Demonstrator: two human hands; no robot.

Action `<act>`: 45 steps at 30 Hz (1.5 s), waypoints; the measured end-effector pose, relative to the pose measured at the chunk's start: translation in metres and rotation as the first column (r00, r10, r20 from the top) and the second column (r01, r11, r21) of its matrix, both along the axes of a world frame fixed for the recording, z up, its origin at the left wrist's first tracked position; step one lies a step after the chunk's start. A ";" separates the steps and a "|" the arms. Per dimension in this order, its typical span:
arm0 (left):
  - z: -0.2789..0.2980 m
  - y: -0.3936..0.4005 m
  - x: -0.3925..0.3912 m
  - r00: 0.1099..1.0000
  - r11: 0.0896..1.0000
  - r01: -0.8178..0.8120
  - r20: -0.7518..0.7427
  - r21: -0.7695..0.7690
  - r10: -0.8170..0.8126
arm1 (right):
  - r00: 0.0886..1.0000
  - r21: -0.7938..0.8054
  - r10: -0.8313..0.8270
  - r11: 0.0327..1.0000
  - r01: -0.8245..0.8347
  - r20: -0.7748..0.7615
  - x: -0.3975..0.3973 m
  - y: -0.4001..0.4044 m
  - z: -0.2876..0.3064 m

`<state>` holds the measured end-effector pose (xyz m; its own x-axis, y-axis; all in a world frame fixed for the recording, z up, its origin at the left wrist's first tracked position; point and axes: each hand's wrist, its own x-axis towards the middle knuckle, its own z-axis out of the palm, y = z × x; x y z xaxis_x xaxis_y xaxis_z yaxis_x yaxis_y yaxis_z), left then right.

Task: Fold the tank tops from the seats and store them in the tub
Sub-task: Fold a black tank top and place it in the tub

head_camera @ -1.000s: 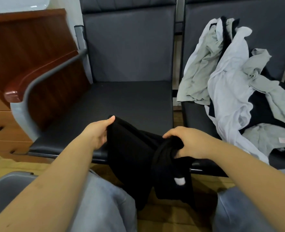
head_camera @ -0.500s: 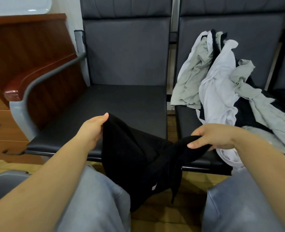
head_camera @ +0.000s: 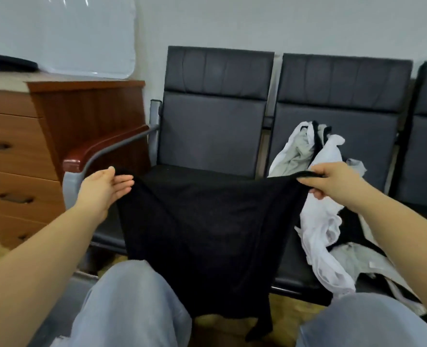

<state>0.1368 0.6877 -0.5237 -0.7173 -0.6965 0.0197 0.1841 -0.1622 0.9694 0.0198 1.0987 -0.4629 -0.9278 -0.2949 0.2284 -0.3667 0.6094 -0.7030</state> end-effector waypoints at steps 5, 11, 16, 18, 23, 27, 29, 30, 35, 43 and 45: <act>0.041 -0.027 0.018 0.987 0.989 -0.146 0.062 -0.035 0.148 | 0.999 -0.224 -0.030 0.974 0.034 0.020 -0.006 -0.011 0.020; 0.066 -0.037 0.045 0.965 0.929 -0.176 0.129 -0.325 0.228 | 0.993 -0.535 0.099 0.843 -0.049 0.066 0.003 -0.035 0.029; 0.067 -0.046 0.056 0.952 0.863 -0.157 0.157 -0.481 0.261 | 0.990 -0.565 0.120 0.823 -0.056 0.077 0.010 -0.048 0.029; 0.071 -0.050 0.057 0.963 0.910 -0.133 0.165 -0.392 0.212 | 0.985 -0.660 0.140 0.751 -0.040 0.099 0.013 -0.052 0.030; 0.090 -0.054 0.068 0.994 0.998 -0.034 -0.106 -0.045 0.029 | 0.959 -0.904 0.206 0.416 0.095 0.195 0.011 -0.048 0.046; 0.122 -0.057 0.075 0.955 0.995 0.055 -0.295 0.087 -0.027 | 0.950 -0.957 0.262 0.273 0.097 0.171 0.011 -0.041 0.068; 0.137 -0.057 0.078 0.928 0.987 0.093 -0.370 0.128 -0.039 | 0.943 -0.977 0.301 0.197 0.082 0.140 0.014 -0.039 0.080; 0.144 -0.056 0.080 0.912 0.981 0.120 -0.407 0.152 -0.048 | 0.939 -0.985 0.321 0.152 0.075 0.121 0.014 -0.037 0.086; 0.162 -0.066 0.086 0.846 0.961 0.193 -0.530 0.200 -0.059 | 0.919 -0.996 0.392 -0.059 0.065 0.037 0.016 -0.031 0.103; 0.117 -0.089 0.045 0.979 0.998 0.059 -0.195 0.004 -0.057 | 0.926 -0.965 0.296 0.184 0.186 0.235 -0.032 -0.050 0.063; 0.105 -0.093 0.031 0.984 0.998 0.061 -0.171 0.013 -0.058 | 0.914 -0.954 0.311 0.224 0.197 0.262 -0.044 -0.057 0.051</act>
